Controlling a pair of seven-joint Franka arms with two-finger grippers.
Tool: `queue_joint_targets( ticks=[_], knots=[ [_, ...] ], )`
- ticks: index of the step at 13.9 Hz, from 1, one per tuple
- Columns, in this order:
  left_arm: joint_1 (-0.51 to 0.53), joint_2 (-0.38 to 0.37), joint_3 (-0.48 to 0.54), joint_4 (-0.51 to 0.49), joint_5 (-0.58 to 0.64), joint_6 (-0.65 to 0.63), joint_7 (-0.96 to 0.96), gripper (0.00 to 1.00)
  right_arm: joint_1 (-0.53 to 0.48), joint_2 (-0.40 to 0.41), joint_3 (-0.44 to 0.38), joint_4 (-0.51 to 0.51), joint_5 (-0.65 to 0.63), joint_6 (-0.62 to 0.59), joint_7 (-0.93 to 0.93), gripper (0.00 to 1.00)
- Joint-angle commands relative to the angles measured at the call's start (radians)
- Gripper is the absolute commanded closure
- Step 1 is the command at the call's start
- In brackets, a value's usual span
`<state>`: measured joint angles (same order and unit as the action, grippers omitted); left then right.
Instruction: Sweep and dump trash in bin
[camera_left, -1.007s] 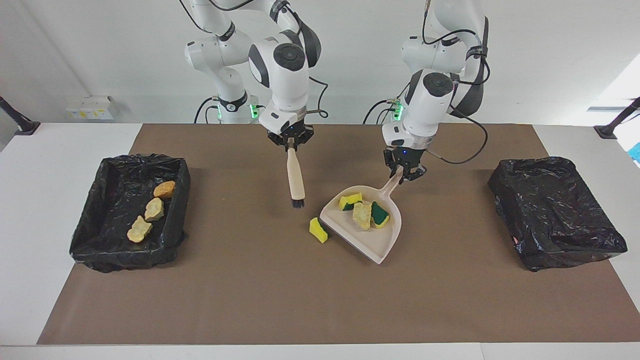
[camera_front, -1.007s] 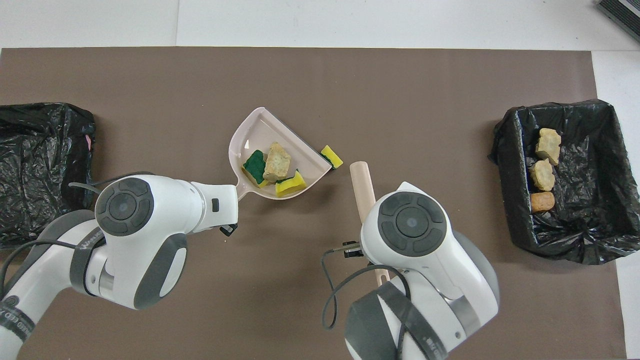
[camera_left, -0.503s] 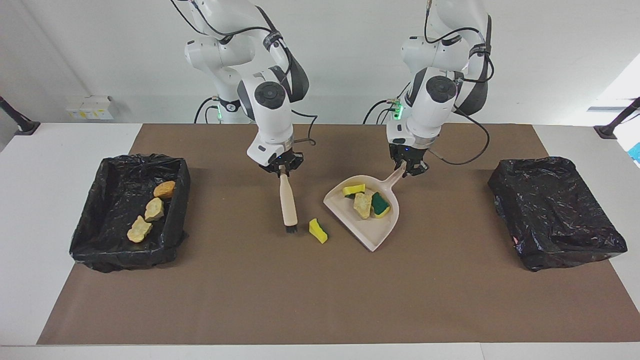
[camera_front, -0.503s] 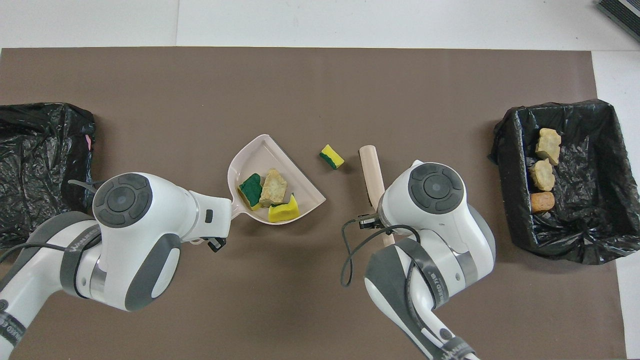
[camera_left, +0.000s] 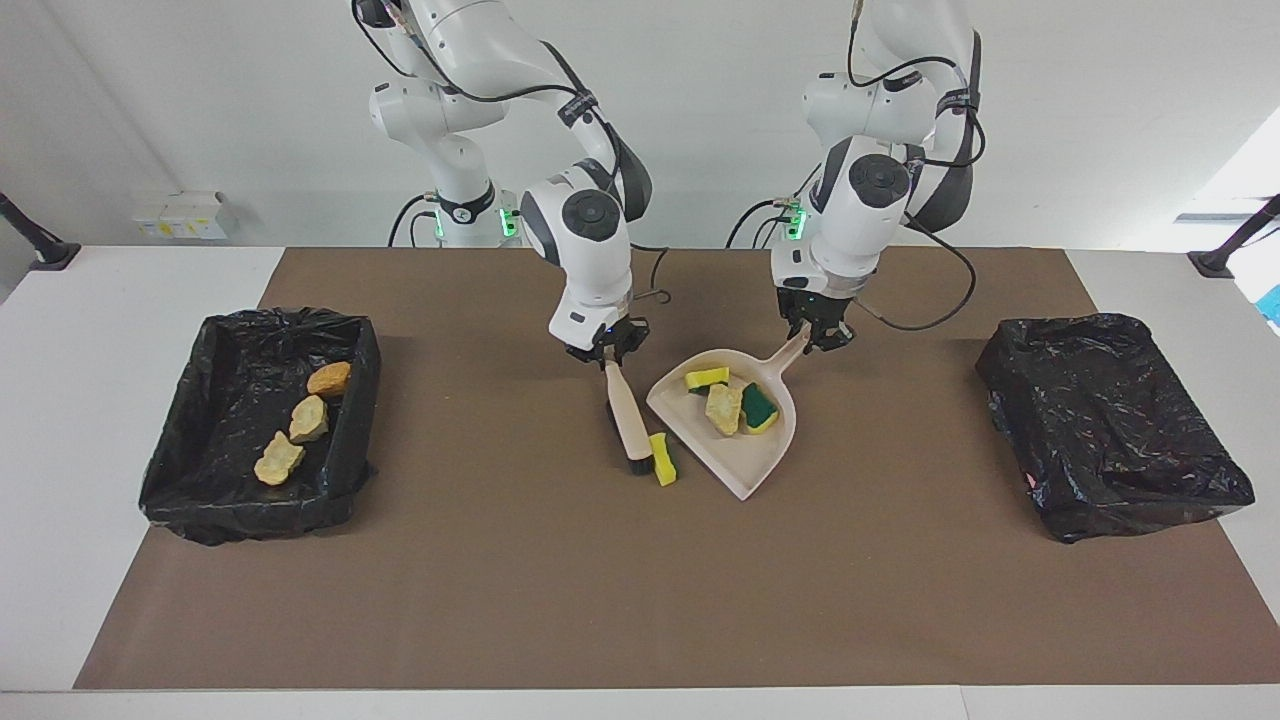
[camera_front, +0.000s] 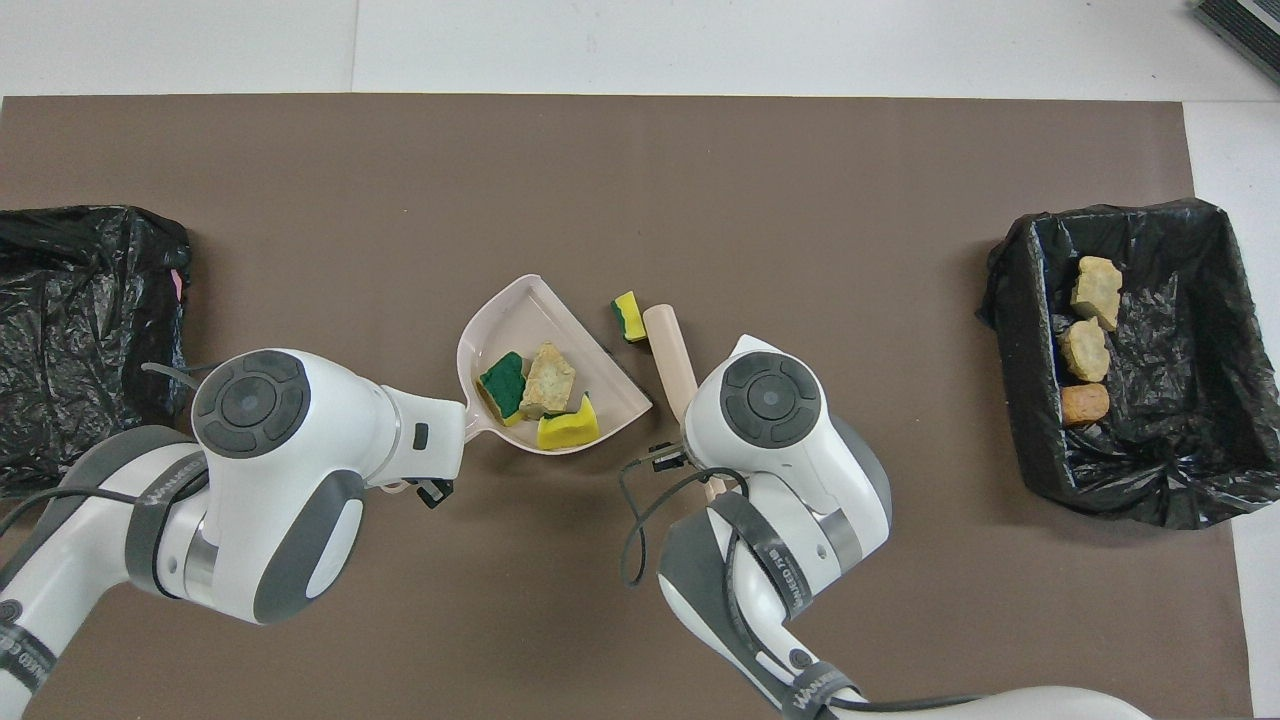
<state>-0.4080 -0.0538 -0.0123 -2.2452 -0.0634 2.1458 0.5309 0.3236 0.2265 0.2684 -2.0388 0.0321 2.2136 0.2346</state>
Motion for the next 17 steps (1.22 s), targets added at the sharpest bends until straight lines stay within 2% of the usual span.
queue_joint_targets(
  ticks=[1, 3, 9, 11, 14, 17],
  knots=[
    [0.014, -0.023, -0.002, -0.024, -0.004, 0.04, -0.002, 1.0, -0.012, 0.004, 0.023, 0.017, 0.121, -0.005, -0.174, 1.0],
    [0.015, -0.02, -0.002, -0.024, -0.004, 0.066, -0.002, 1.0, -0.018, -0.009, 0.023, 0.035, 0.141, -0.032, -0.184, 1.0],
    [0.015, -0.012, -0.002, -0.022, -0.01, 0.135, -0.044, 1.0, -0.011, -0.122, 0.02, 0.06, 0.125, -0.204, -0.091, 1.0],
    [0.014, -0.003, -0.002, -0.022, -0.015, 0.181, -0.086, 1.0, -0.015, -0.119, 0.015, 0.058, 0.095, -0.195, -0.077, 1.0],
    [0.014, -0.001, -0.002, -0.024, -0.05, 0.201, -0.098, 1.0, -0.052, -0.102, 0.014, 0.058, -0.046, -0.141, -0.083, 1.0],
    [0.014, 0.0, -0.002, -0.024, -0.085, 0.229, -0.098, 1.0, -0.074, -0.09, 0.02, 0.069, -0.031, -0.144, -0.084, 1.0]
  ],
)
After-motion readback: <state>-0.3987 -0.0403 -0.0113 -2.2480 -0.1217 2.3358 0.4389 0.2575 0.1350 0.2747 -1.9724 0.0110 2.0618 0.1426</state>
